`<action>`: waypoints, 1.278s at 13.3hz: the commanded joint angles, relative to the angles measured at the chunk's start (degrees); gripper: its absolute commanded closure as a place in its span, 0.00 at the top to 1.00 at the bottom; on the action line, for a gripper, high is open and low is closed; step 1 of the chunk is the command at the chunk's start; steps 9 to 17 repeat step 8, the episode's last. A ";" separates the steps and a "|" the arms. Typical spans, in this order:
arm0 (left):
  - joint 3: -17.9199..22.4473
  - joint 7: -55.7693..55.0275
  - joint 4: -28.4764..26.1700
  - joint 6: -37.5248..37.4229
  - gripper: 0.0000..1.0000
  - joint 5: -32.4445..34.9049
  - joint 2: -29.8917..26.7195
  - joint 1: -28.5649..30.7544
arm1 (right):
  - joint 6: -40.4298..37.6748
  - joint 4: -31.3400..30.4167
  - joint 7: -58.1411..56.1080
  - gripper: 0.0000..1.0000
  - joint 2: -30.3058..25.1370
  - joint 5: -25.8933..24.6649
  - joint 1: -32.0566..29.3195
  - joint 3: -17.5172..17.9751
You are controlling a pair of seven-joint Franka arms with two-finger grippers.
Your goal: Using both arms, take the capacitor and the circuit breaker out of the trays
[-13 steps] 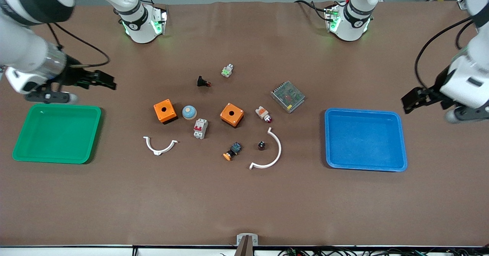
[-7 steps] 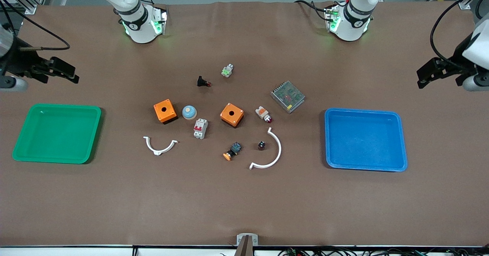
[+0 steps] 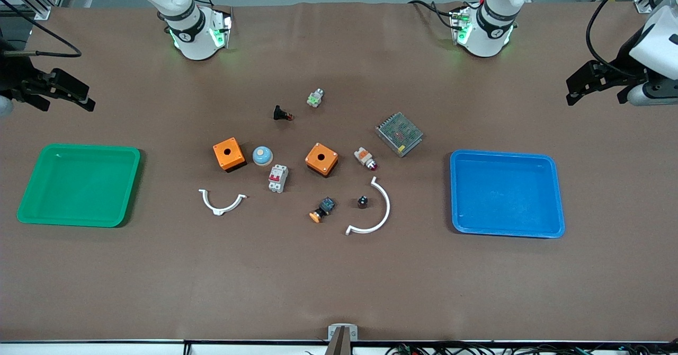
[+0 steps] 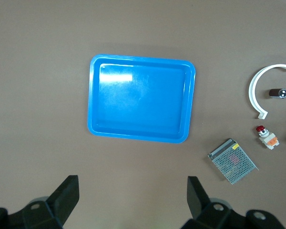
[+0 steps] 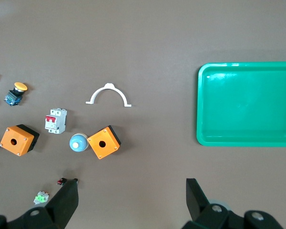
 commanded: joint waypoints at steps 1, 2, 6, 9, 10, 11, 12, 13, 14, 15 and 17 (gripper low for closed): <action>-0.18 1.39 -0.69 -2.22 1.00 -0.92 -1.79 0.47 | -0.71 2.09 -0.13 1.00 0.83 -0.66 -1.41 0.76; -0.09 1.39 -0.34 -2.92 1.00 -0.92 -1.79 0.47 | -0.80 2.26 -0.13 1.00 0.83 -0.75 -1.41 0.68; 0.26 1.47 1.59 -3.02 1.00 -0.83 -0.91 0.48 | -0.80 2.88 -0.13 1.00 0.91 -0.58 -2.02 0.76; 0.35 1.30 1.95 -3.02 1.00 -0.92 -0.21 0.48 | -0.71 2.88 -0.13 1.00 0.91 -0.58 -2.02 0.77; 0.35 1.30 1.95 -3.02 1.00 -0.92 -0.21 0.48 | -0.71 2.88 -0.13 1.00 0.91 -0.58 -2.02 0.77; 0.35 1.30 1.95 -3.02 1.00 -0.92 -0.21 0.48 | -0.71 2.88 -0.13 1.00 0.91 -0.58 -2.02 0.77; 0.35 1.30 1.95 -3.02 1.00 -0.92 -0.21 0.48 | -0.71 2.88 -0.13 1.00 0.91 -0.58 -2.02 0.77; 0.35 1.30 1.95 -3.02 1.00 -0.92 -0.21 0.48 | -0.71 2.88 -0.13 1.00 0.91 -0.58 -2.02 0.77; 0.35 1.30 1.95 -3.02 1.00 -0.92 -0.21 0.48 | -0.71 2.88 -0.13 1.00 0.91 -0.58 -2.02 0.77; 0.35 1.30 1.95 -3.02 1.00 -0.92 -0.21 0.48 | -0.71 2.88 -0.13 1.00 0.91 -0.58 -2.02 0.77; 0.35 1.30 1.95 -3.02 1.00 -0.92 -0.21 0.48 | -0.71 2.88 -0.13 1.00 0.91 -0.58 -2.02 0.77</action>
